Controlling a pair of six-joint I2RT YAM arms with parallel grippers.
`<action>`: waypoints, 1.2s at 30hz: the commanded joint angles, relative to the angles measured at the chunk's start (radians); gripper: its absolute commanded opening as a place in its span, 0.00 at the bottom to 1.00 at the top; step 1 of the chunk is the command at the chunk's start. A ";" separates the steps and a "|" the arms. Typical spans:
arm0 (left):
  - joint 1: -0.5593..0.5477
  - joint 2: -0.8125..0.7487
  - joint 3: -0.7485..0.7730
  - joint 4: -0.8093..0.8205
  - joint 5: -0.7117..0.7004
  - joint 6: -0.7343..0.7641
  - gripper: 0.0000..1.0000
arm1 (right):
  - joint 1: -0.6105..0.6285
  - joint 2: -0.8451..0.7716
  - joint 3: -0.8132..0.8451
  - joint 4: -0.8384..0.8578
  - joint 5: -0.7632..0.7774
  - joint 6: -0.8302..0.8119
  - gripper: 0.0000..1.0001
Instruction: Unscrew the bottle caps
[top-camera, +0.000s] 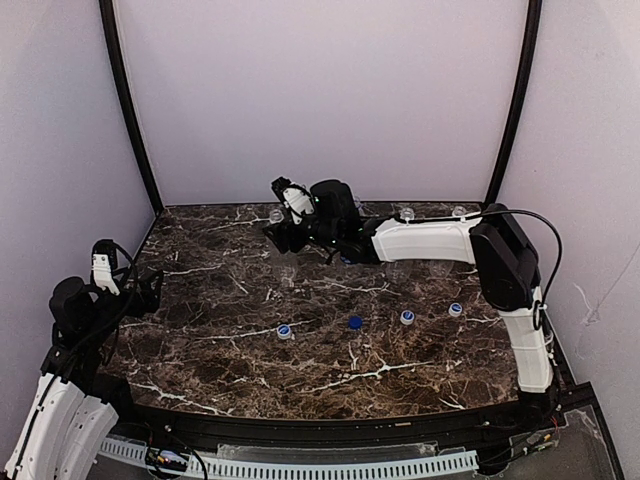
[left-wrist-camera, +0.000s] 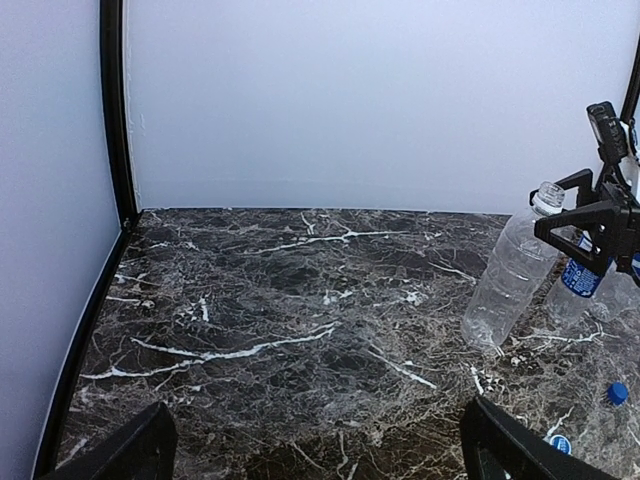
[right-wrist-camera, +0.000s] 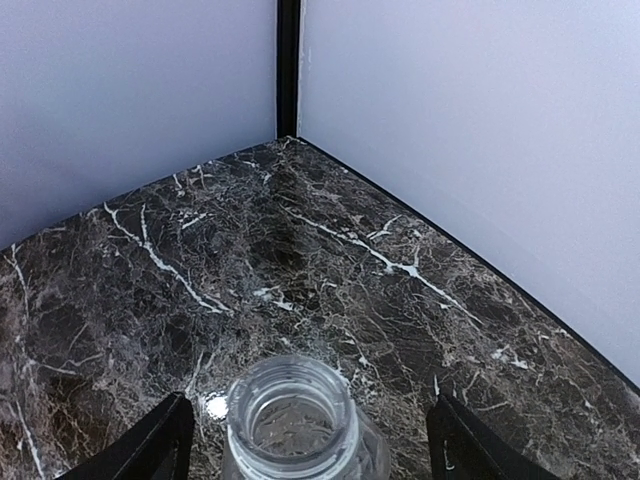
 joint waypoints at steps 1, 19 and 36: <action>0.005 0.001 -0.009 0.019 0.013 -0.006 1.00 | -0.009 -0.057 0.009 0.000 -0.022 -0.010 0.96; 0.012 -0.001 -0.013 0.024 0.032 0.003 1.00 | -0.088 -0.349 0.302 -0.608 0.163 -0.032 0.99; 0.067 -0.020 -0.017 0.022 0.093 0.018 1.00 | -0.785 -1.081 -0.464 -0.892 0.161 0.181 0.99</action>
